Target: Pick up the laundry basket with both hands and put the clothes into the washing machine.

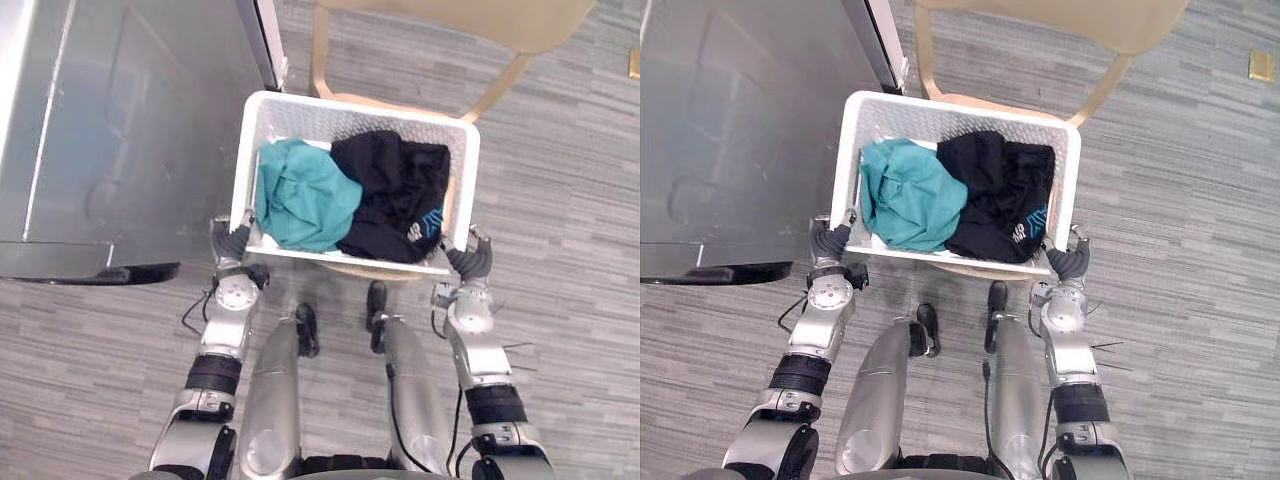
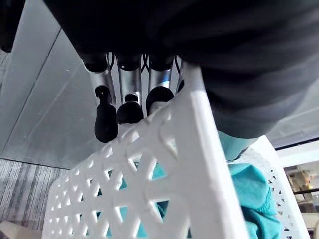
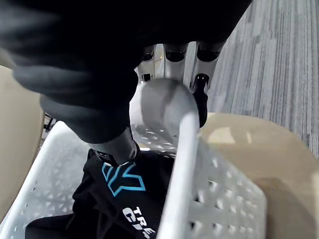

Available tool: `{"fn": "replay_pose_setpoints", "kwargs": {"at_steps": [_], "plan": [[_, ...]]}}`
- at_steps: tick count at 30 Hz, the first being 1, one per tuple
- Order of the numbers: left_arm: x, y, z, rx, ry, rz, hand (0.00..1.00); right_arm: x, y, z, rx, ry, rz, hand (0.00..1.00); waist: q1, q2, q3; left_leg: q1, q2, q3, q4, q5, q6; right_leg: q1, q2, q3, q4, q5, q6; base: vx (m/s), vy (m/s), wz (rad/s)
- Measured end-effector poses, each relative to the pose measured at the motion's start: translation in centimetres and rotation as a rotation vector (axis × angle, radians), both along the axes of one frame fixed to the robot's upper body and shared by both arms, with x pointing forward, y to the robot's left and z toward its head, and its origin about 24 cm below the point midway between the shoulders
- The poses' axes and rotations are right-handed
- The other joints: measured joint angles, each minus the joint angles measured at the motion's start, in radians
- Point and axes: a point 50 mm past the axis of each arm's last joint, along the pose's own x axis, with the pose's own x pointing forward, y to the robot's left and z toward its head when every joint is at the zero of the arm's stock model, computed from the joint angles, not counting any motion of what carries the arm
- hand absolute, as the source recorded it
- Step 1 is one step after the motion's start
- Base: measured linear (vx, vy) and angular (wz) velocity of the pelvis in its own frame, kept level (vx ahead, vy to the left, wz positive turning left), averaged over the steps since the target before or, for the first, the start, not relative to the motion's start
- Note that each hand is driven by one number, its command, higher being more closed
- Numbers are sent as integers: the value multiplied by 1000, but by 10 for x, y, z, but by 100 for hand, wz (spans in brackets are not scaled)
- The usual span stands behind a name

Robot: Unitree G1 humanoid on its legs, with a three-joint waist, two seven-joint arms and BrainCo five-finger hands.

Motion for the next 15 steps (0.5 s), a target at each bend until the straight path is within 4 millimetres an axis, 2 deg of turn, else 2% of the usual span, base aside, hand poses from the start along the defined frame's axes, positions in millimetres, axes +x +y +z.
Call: {"fn": "replay_pose_setpoints", "kwargs": {"at_steps": [2, 7, 15], "plan": [[0, -5, 0, -21, -2, -6, 0, 0, 2, 1, 5, -18, 5, 0, 0, 0, 0, -1, 6, -1, -8, -21, 5, -9, 3, -9, 8, -1, -3, -104, -50, 6], [-10, -14, -18, -71, 46, -7, 0, -9, 6, -6, 37, -12, 7, 0, 4, 0, 0, 24, 4, 11, -25, -20, -2, 3, 0, -3, 12, -2, -9, -51, -28, 1], [-57, -7, -50, -123, 99, 25, 0, -62, -27, -23, 15, 12, -113, 0, 15, 5, 0, 199, -9, 26, -130, 5, -9, 154, -4, -6, -40, -14, -21, 80, -14, 0]]}}
